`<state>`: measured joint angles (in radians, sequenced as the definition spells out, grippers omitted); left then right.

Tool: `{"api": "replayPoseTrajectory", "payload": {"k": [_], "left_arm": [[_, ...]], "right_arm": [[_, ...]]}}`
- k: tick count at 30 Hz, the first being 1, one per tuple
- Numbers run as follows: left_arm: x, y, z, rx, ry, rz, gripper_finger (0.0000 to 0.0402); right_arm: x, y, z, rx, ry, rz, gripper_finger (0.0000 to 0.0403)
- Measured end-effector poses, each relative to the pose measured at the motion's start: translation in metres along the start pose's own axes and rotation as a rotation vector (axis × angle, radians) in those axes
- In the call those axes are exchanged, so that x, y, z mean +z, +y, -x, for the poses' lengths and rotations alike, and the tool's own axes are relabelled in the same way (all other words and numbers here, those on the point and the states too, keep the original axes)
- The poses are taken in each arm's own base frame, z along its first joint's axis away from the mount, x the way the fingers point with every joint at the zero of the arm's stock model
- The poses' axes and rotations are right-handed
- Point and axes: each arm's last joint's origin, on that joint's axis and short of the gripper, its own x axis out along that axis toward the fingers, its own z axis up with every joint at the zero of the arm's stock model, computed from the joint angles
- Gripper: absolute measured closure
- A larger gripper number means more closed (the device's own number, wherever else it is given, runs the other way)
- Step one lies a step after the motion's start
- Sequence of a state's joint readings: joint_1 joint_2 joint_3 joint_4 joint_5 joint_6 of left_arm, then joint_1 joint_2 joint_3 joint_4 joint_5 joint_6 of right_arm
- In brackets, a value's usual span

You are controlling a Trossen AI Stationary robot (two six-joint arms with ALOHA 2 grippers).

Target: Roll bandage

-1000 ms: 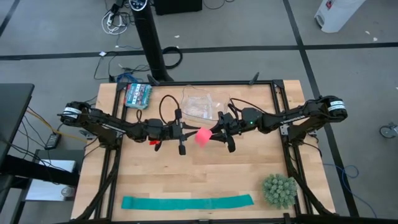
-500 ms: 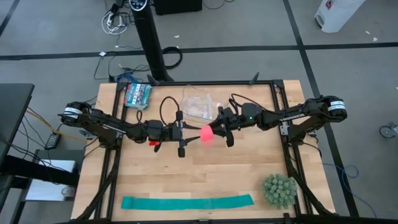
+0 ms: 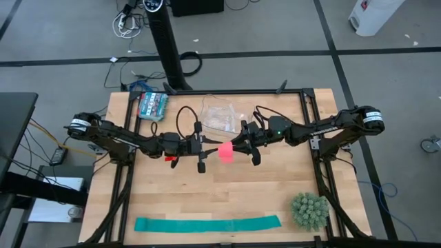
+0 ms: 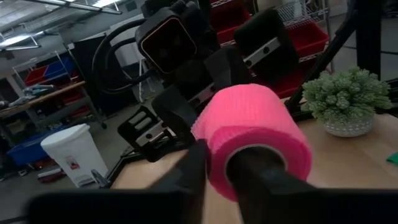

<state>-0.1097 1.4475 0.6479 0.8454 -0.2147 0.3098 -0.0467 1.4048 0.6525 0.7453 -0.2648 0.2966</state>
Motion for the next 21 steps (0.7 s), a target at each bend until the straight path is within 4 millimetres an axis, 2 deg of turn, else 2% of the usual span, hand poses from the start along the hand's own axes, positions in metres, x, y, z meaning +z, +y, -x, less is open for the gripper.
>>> {"api": "replayPoseTrajectory", "payload": {"k": [2,3,9,14,17,21], "left_arm": [[0.000,0.000,0.000,-0.005,0.000,0.005,0.0376],[0.000,0.000,0.000,-0.008,-0.001,0.010,0.0382],[-0.001,0.000,0.000,0.014,0.013,0.004,0.0380],[0.001,0.002,0.001,0.043,0.012,0.004,0.0381],[0.000,0.003,0.001,0.066,0.027,0.001,0.0381],[0.001,0.004,0.001,0.096,0.026,0.003,0.0378]], "right_arm": [[0.000,0.000,0.000,0.002,0.002,0.000,0.0307],[0.000,0.000,0.000,0.002,0.002,0.000,0.0307],[0.000,-0.001,0.002,0.022,0.030,-0.049,0.0308],[0.011,0.000,0.020,-0.079,0.080,-0.032,0.0309],[0.020,0.008,0.030,-0.102,0.068,0.004,0.0309],[0.011,0.016,0.033,-0.100,0.173,0.017,0.0309]]}}
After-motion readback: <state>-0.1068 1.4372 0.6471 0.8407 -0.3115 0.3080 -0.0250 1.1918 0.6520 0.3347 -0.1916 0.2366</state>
